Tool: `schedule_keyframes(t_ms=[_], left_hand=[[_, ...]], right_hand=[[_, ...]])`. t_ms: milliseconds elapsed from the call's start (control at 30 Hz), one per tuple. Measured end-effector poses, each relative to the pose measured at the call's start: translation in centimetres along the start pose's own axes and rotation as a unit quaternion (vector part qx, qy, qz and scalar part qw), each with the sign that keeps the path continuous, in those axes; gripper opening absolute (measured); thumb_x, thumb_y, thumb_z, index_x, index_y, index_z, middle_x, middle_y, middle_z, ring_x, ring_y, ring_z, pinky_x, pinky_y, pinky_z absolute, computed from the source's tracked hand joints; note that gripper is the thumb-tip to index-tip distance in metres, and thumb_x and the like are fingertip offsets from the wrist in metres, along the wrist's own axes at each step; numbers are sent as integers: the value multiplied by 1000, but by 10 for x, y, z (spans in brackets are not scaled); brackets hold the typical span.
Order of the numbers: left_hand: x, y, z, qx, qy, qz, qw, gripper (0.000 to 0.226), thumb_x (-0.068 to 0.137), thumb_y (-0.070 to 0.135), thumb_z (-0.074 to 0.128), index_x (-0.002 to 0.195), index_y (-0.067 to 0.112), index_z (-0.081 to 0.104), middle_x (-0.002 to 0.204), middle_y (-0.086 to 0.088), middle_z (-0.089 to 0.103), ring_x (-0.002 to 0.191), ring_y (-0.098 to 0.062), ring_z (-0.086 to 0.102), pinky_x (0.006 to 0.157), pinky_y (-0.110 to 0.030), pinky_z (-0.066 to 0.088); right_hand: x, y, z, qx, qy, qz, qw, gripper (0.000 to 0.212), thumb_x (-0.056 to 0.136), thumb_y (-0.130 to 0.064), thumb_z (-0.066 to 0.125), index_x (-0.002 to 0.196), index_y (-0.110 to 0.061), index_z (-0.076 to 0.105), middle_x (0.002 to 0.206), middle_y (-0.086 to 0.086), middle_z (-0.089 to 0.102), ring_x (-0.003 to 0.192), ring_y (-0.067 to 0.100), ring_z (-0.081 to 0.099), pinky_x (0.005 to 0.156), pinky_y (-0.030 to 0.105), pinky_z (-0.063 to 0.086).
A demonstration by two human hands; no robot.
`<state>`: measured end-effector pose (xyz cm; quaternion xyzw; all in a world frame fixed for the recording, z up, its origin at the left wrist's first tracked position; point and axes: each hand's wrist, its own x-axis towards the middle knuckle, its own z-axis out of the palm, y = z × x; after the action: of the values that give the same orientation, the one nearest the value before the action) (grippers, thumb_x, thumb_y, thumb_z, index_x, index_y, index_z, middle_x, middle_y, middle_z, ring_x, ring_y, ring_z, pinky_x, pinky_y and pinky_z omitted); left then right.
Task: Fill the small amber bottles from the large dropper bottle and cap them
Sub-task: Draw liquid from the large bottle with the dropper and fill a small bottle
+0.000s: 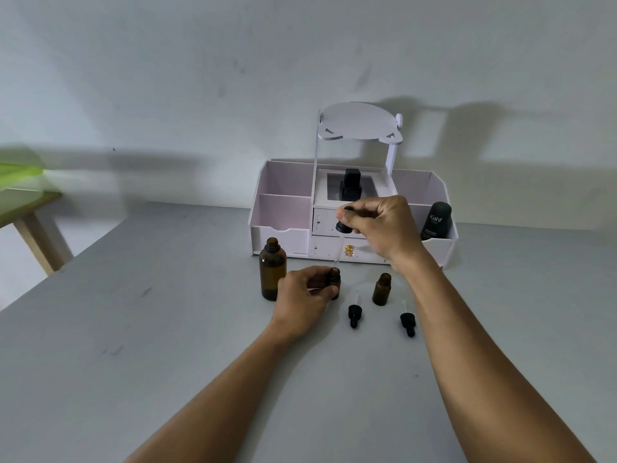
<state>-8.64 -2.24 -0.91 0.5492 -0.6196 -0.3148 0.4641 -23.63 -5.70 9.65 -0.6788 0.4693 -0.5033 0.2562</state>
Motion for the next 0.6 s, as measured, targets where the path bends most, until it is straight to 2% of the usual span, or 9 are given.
schedule_keyframes(t_ms=[67, 167, 233, 333, 400, 467, 533, 600], left_hand=[[0, 0, 0, 0, 3, 0, 1000, 36, 85, 8, 76, 120, 12, 71, 98, 9, 72, 83, 13, 63, 77, 2, 45], [-1, 0, 0, -2, 5, -3, 1000, 45, 83, 8, 77, 127, 13, 67, 111, 1, 74, 91, 2, 68, 91, -8, 50], [-2, -2, 1, -8, 8, -6, 1000, 56, 82, 11, 79, 134, 14, 60, 118, -2, 73, 100, -5, 69, 89, -8, 51], [-5, -2, 2, -6, 21, -2, 1000, 66, 82, 14, 80, 142, 16, 53, 126, -1, 68, 108, -7, 65, 83, -2, 48], [-10, -1, 1, -3, 29, 2, 1000, 67, 83, 14, 78, 144, 17, 49, 131, 0, 64, 111, -7, 62, 85, -4, 47], [-17, 0, -1, 10, 42, 21, 999, 64, 85, 13, 76, 144, 18, 50, 134, 1, 62, 113, -7, 60, 87, -6, 48], [-24, 2, -5, 23, 64, 52, 996, 59, 86, 14, 75, 141, 18, 54, 129, 3, 63, 105, -5, 62, 81, -3, 48], [-29, 6, -10, 28, 99, 98, 990, 50, 85, 13, 75, 132, 19, 62, 117, 4, 68, 91, -2, 66, 74, -4, 50]], right_hand=[[-1, -1, 0, -1, -4, 3, 1000, 10, 85, -14, 77, 94, -9, 79, 69, -9, 70, 55, -9, 61, 63, 9, 49], [-1, -3, -1, 0, -7, 8, 1000, 11, 85, -16, 77, 94, -10, 79, 67, -10, 69, 52, -8, 60, 63, 10, 48], [-1, -5, -3, 5, -2, 6, 1000, 11, 85, -16, 77, 93, -10, 79, 72, -6, 72, 53, -7, 61, 63, 12, 49], [0, -10, -8, 11, 12, 1, 1000, 5, 85, -18, 77, 89, -17, 79, 78, -2, 75, 58, -3, 63, 64, 17, 54], [0, -15, -12, 19, 20, -10, 1000, 6, 85, -18, 76, 86, -23, 77, 79, -5, 75, 62, -3, 67, 63, 17, 56], [0, -18, -16, 25, 38, -21, 999, 9, 85, -20, 77, 85, -29, 76, 81, -6, 76, 71, 3, 71, 68, 27, 61], [0, -24, -19, 54, 54, -25, 997, 8, 85, -21, 77, 86, -29, 77, 85, -3, 77, 77, 12, 73, 73, 36, 63], [0, -30, -20, 92, 64, -31, 993, 8, 85, -21, 77, 92, -25, 77, 90, 1, 78, 84, 21, 74, 75, 38, 63]])
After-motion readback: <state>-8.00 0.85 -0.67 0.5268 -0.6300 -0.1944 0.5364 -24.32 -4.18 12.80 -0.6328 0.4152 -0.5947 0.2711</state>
